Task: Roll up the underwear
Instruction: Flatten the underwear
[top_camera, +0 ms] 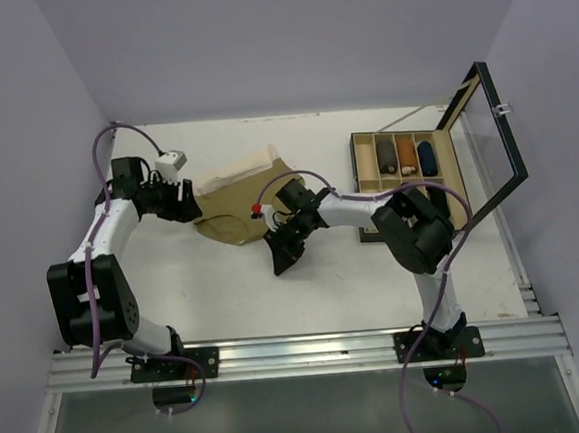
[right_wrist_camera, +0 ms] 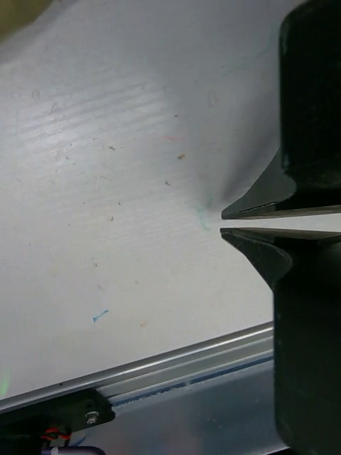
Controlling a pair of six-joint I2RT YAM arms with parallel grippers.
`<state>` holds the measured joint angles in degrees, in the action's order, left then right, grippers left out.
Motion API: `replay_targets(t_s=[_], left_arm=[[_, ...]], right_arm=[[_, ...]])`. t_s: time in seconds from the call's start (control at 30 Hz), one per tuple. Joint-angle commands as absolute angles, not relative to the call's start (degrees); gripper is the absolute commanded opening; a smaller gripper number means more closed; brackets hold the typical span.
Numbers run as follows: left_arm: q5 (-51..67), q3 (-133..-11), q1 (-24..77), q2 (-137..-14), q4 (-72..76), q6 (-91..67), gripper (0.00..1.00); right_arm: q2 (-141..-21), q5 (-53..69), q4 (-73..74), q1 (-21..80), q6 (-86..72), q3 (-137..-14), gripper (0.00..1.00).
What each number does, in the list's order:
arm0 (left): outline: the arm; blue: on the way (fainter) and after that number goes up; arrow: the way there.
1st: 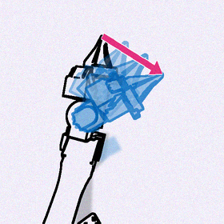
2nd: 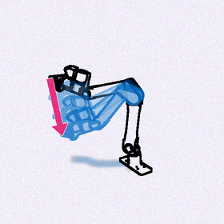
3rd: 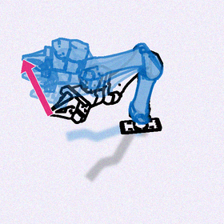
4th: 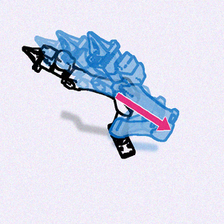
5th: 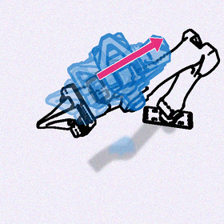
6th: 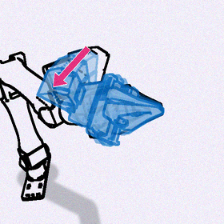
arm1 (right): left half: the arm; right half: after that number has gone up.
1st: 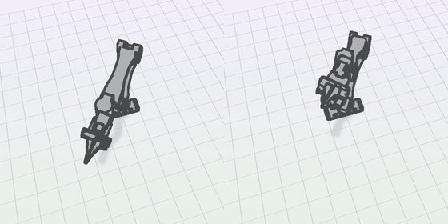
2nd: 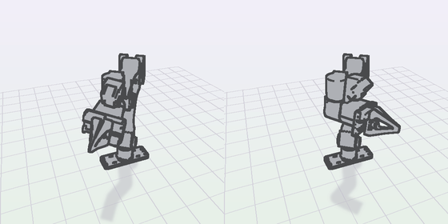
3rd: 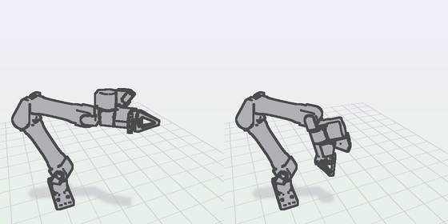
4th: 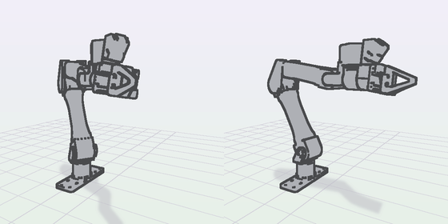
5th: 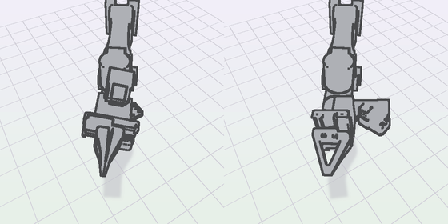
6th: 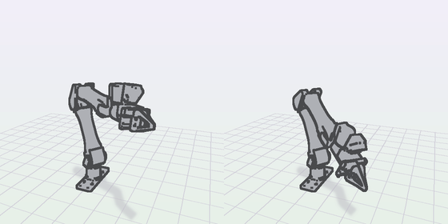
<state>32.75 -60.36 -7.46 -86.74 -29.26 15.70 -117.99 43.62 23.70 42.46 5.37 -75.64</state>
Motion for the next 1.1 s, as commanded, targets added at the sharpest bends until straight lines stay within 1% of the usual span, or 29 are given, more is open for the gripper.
replay_targets(t_s=[0.0,0.07,0.23,0.47,0.6,0.77,0.83,0.9,0.97,1.0,1.03,1.07], left_arm=[[35.8,-58.5,-7.6,-83.9,-27.9,16.7,0.65],[36.2,-58.1,-7.5,-84.2,-27.9,16.5,0.65],[35.2,-58.2,-7.5,-84.3,-26.9,14.9,0.65],[33.6,-61.0,-7.5,-86.6,-27.0,14.1,0.66],[32.6,-62.6,-7.5,-87.8,-27.7,14.3,0.65],[33.7,-61.9,-7.5,-87.8,-28.6,15.8,0.63],[33.7,-61.0,-7.5,-87.1,-28.8,16.9,0.63],[33.9,-59.9,-7.5,-86.7,-29.2,18.4,0.63],[35.1,-59.6,-7.6,-87.4,-29.7,19.4,0.63],[35.7,-59.8,-7.5,-87.9,-31.0,20.6,0.62],[36.0,-59.9,-7.3,-88.5,-31.6,20.8,0.62],[36.5,-60.2,-7.1,-89.3,-32.9,21.2,0.61]], right_arm=[[-109.3,42.7,18.6,37.6,0.6,-77.1,0.14],[-109.7,41.6,17.8,34.6,-1.2,-81.7,0.14],[-117.4,36.6,17.8,32.0,-0.4,-90.9,0.14],[-127.3,34.2,14.1,31.6,-1.0,-94.6,0.13],[-129.2,34.5,14.1,31.8,-1.9,-92.6,0.12],[-126.8,36.8,19.6,35.2,2.1,-84.2,0.11],[-123.9,40.3,21.7,37.0,0.8,-79.6,0.11],[-121.0,47.1,22.9,40.5,-5.0,-77.5,0.14],[-117.9,51.6,19.0,45.1,-8.3,-75.9,0.17],[-115.1,53.5,17.9,46.4,-9.2,-76.5,0.24],[-113.8,56.7,17.4,47.2,-9.8,-77.6,0.27],[-113.0,57.7,17.6,47.0,-10.3,-79.0,0.32]])
